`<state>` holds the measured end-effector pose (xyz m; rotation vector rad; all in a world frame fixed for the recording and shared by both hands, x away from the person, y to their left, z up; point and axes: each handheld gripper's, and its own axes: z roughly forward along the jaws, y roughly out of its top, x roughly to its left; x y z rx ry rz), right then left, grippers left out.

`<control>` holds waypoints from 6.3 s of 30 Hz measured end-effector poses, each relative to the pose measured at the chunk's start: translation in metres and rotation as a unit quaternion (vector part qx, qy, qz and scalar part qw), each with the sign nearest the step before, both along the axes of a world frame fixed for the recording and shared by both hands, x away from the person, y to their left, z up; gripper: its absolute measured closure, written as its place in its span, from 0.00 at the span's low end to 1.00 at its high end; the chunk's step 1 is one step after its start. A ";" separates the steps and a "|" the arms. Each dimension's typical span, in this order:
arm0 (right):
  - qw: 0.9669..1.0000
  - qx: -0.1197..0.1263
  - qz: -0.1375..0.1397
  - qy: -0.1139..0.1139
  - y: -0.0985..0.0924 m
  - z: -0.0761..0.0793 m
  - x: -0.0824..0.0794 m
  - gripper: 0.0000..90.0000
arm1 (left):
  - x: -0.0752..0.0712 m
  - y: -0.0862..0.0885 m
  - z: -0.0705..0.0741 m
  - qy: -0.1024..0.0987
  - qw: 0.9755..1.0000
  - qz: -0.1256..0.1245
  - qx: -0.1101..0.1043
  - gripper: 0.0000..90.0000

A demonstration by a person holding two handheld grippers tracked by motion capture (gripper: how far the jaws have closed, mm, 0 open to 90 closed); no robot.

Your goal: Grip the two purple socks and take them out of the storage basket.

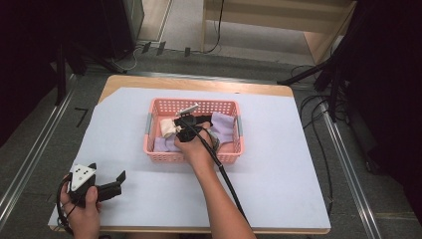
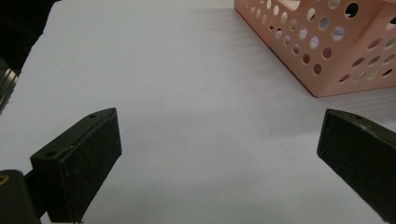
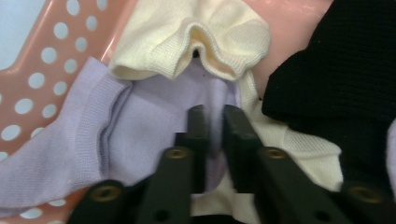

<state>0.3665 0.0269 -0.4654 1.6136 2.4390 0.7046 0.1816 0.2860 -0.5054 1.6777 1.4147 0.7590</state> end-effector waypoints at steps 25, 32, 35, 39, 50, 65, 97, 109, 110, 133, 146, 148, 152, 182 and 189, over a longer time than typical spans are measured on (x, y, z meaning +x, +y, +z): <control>0.936 0.187 -0.029 -0.296 -0.072 0.062 -0.038 0.98 | 0.000 0.000 0.000 0.000 1.000 0.000 0.002 0.01; 0.927 0.188 -0.048 -0.321 -0.087 0.069 -0.039 0.98 | 0.000 0.000 0.000 0.000 1.000 0.001 0.000 0.01; 0.921 0.186 -0.055 -0.338 -0.091 0.071 -0.040 0.98 | 0.000 0.000 0.000 0.000 1.000 0.001 0.000 0.01; 0.907 0.183 -0.066 -0.374 -0.098 0.075 -0.043 0.98 | 0.000 0.000 0.000 0.000 1.000 0.001 0.000 0.01; 0.844 0.188 -0.090 -0.495 -0.122 0.084 -0.047 0.98 | 0.000 0.000 0.000 -0.001 1.000 0.001 0.000 0.01; 0.810 0.163 -0.138 -0.546 -0.166 0.089 -0.053 0.98 | 0.000 -0.001 0.000 -0.001 1.000 0.001 0.001 0.01; 0.868 0.147 -0.191 -0.434 -0.211 0.022 -0.062 0.68 | 0.000 -0.002 0.000 -0.002 1.000 0.001 0.006 0.01; 0.915 0.142 -0.103 -0.363 -0.158 0.017 -0.049 0.68 | 0.000 -0.001 0.000 -0.003 1.000 0.001 0.004 0.01; 0.921 0.139 -0.095 -0.352 -0.154 0.015 -0.047 0.68 | 0.000 -0.001 0.000 -0.002 1.000 0.001 0.004 0.01; 0.975 0.065 -0.086 -0.195 -0.105 0.015 -0.002 0.76 | 0.000 -0.001 0.000 -0.001 1.000 0.000 0.001 0.01; 0.992 0.021 -0.086 -0.091 -0.092 0.013 0.022 0.72 | 0.001 0.000 0.000 -0.001 1.000 0.000 0.003 0.01; 0.994 0.001 -0.080 -0.079 -0.089 0.012 0.025 0.69 | 0.001 0.000 0.000 -0.001 1.000 0.000 0.003 0.01; 0.995 -0.030 -0.072 -0.054 -0.084 0.009 0.031 0.67 | 0.000 -0.001 0.000 -0.001 1.000 0.000 0.002 0.01; 0.959 0.143 -0.071 -0.232 -0.115 0.033 0.010 0.99 | 0.000 0.000 0.000 -0.002 1.000 0.000 0.003 0.01; 0.933 0.181 -0.043 -0.307 -0.118 0.042 -0.002 0.99 | 0.000 -0.001 0.000 -0.004 1.000 0.000 0.004 0.01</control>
